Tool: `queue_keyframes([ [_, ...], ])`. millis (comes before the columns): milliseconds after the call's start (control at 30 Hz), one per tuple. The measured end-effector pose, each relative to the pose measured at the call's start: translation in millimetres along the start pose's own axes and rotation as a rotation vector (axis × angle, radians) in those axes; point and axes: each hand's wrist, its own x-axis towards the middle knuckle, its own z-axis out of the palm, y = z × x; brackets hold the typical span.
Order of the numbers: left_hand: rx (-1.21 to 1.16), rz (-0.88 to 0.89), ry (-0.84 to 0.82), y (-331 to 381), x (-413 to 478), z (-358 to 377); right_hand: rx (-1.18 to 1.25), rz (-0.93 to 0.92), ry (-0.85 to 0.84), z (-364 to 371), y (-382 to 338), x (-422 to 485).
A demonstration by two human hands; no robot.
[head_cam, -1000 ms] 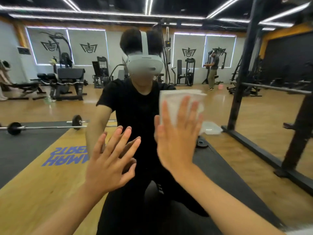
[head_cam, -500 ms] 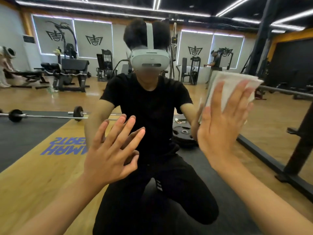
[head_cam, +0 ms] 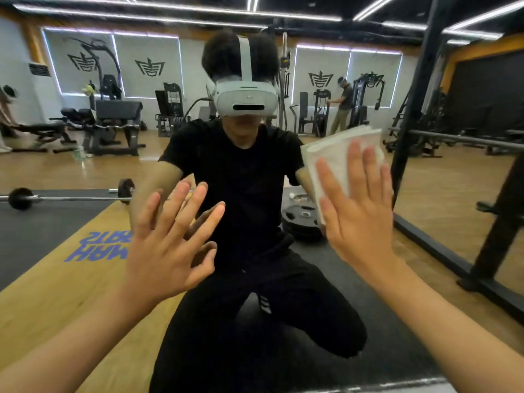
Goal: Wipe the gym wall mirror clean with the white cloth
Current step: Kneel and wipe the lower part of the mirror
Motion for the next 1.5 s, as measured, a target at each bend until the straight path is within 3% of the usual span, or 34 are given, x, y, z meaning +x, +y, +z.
queue_keyframes([
  [100,0.003,0.009,-0.004,-0.3,2.1,-0.2,0.039,0.241,-0.020,-3.5,10.7,-16.5],
  [200,0.010,0.012,-0.006,0.1,2.1,-1.2,0.077,0.368,0.011,2.8,-39.8,1.1],
  [300,0.002,0.006,-0.007,-0.8,1.2,-2.4,0.096,0.162,0.012,8.3,-99.4,29.9],
  [400,-0.013,0.004,-0.009,-1.6,-0.4,-2.4,0.115,0.074,0.041,9.3,-134.2,52.8],
  [533,0.003,0.015,-0.015,-3.4,-0.9,-2.2,0.058,-0.152,0.009,6.6,-90.4,42.6],
  [600,0.011,0.006,-0.019,-2.9,-0.9,-2.2,0.007,-0.173,-0.005,3.7,-41.2,22.3],
  [733,0.018,-0.006,0.004,-0.5,0.6,0.5,-0.014,0.095,-0.063,-10.6,22.1,-14.1],
  [867,0.003,-0.014,0.006,1.2,1.1,1.9,0.076,0.288,-0.033,-5.4,-33.7,14.8],
  [1033,-0.011,-0.006,0.006,0.8,2.3,-0.3,0.121,-0.033,0.042,7.8,-144.8,72.0],
  [1200,-0.036,0.010,-0.017,-5.0,-0.4,-4.6,0.087,-0.209,0.042,8.6,-107.8,60.9],
  [1300,-0.066,0.030,-0.027,-5.7,-2.9,-6.5,0.038,-0.091,0.034,4.7,-36.1,21.8],
  [1400,-0.045,0.056,-0.038,-3.7,-5.8,-3.9,0.027,0.161,-0.005,-2.2,30.6,-28.2],
  [1500,-0.008,0.060,-0.007,-2.5,-6.4,1.8,0.078,0.408,-0.002,-3.1,44.3,-53.9],
])
